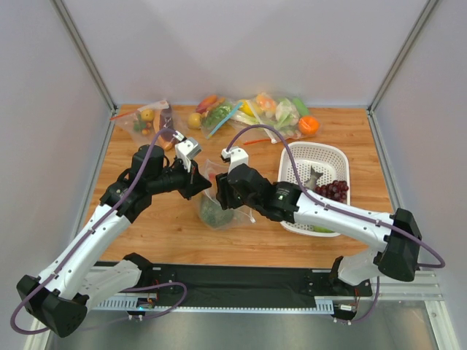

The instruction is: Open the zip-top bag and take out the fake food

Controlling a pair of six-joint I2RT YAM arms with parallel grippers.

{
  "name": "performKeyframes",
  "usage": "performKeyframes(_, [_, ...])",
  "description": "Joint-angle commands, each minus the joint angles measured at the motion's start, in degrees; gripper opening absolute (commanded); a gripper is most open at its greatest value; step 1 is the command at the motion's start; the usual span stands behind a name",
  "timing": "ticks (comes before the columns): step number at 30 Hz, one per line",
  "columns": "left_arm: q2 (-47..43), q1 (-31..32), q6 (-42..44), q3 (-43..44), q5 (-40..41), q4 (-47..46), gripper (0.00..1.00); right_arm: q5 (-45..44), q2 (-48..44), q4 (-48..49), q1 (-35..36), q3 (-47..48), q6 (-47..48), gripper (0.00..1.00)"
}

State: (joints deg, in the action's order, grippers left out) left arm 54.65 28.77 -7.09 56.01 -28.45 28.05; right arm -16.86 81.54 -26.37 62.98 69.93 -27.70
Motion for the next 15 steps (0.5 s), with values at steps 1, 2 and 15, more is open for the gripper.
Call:
performKeyframes(1, [-0.2, -0.1, 1.0, 0.4, -1.2, -2.2, 0.0, 1.8, 1.6, 1.1, -0.1, -0.1, -0.2, 0.48])
performKeyframes(2, [-0.2, -0.1, 0.9, 0.4, -1.3, -2.3, 0.0, 1.7, 2.0, 1.0, 0.0, -0.1, -0.2, 0.5])
performKeyframes(15, [0.1, 0.0, 1.1, 0.5, -1.3, -2.2, 0.0, 0.9, 5.7, -0.1, -0.8, -1.4, 0.1, 0.57])
